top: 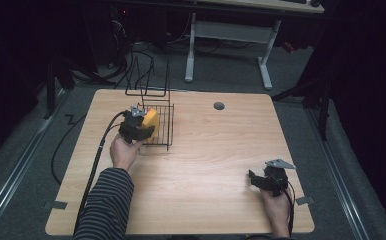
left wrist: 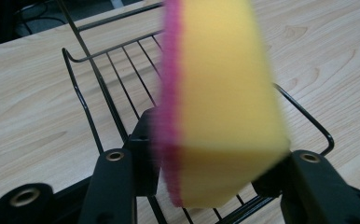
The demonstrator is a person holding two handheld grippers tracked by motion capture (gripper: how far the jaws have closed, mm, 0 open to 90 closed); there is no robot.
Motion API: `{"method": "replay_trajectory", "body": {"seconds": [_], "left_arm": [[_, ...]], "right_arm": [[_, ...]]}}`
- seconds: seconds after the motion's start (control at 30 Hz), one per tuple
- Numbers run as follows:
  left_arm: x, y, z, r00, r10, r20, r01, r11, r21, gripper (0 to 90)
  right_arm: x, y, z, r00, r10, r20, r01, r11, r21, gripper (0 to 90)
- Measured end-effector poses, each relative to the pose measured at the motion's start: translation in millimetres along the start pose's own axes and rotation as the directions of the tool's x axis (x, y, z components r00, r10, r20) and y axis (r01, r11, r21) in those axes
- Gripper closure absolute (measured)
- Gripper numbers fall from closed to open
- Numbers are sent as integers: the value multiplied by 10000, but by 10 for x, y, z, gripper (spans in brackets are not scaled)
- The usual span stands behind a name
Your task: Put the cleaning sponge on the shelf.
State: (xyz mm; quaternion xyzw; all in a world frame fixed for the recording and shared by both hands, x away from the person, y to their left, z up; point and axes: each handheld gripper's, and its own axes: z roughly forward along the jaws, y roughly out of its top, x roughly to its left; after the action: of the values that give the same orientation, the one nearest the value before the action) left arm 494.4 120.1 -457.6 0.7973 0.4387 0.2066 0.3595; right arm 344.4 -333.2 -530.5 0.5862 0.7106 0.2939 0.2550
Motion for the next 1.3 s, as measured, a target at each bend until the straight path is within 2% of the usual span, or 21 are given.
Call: {"method": "replay_trajectory", "body": {"seconds": [0.17, 0.33, 0.5, 0.83, 1.0, 1.1, 1.3], "left_arm": [[2, -12, 5, 10000, -41, 64, 41, 10000, -15, 525], [6, -11, -6, 9999, -100, 51, 100, 9999, -99, 473], [12, -8, -51, 9998, -185, 93, 188, 9994, -295, 400], [35, -42, -175, 9996, -176, 206, 185, 9987, -479, 339], [53, -67, -224, 9994, -301, 156, 311, 9973, -670, 323], [58, -86, -260, 9996, -269, 47, 271, 9974, -663, 315], [50, -115, -347, 9998, -186, 120, 194, 9972, -728, 310]], "right_arm": [[1, 0, -1, 10000, 15, -3, -15, 10000, 11, 243], [1, 0, -1, 10000, 20, -3, -20, 10000, 13, 243], [1, 0, -1, 10000, 20, -3, -20, 10000, 15, 243], [1, 0, -1, 10000, 20, -2, -20, 10000, 14, 243], [1, 0, -1, 10000, 21, -4, -21, 10000, 15, 243], [1, 0, -1, 10000, 23, -3, -23, 10000, 16, 243], [2, 0, -1, 10000, 23, -2, -23, 10000, 15, 243]]}}
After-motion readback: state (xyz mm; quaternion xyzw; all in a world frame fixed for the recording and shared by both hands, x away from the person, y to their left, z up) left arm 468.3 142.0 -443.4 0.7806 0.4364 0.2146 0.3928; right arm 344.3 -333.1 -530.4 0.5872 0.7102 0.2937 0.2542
